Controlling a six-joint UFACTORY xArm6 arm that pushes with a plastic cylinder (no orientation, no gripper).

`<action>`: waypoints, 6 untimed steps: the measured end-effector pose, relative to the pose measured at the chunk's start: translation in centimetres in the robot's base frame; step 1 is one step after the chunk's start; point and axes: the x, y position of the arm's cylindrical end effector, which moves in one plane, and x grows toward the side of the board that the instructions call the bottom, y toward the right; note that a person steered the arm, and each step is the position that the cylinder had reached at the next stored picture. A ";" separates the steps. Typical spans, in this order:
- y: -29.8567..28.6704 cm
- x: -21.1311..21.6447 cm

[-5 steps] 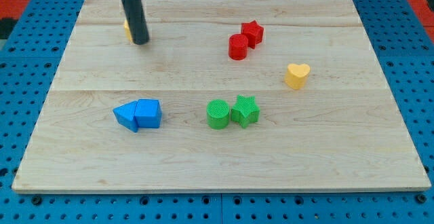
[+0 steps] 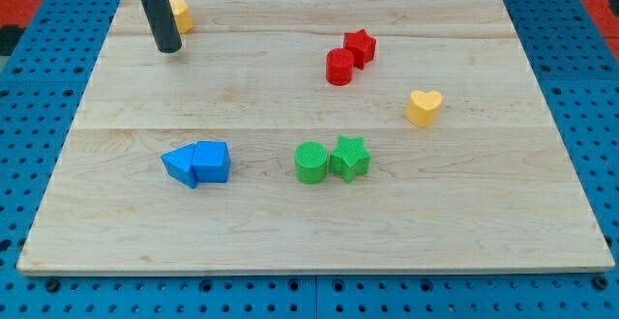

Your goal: Touch the bottom of the red circle

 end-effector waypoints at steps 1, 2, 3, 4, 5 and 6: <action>0.0 0.2; 0.0 0.2; -0.6 0.2; 2.1 1.7; 8.9 4.0; 14.7 7.1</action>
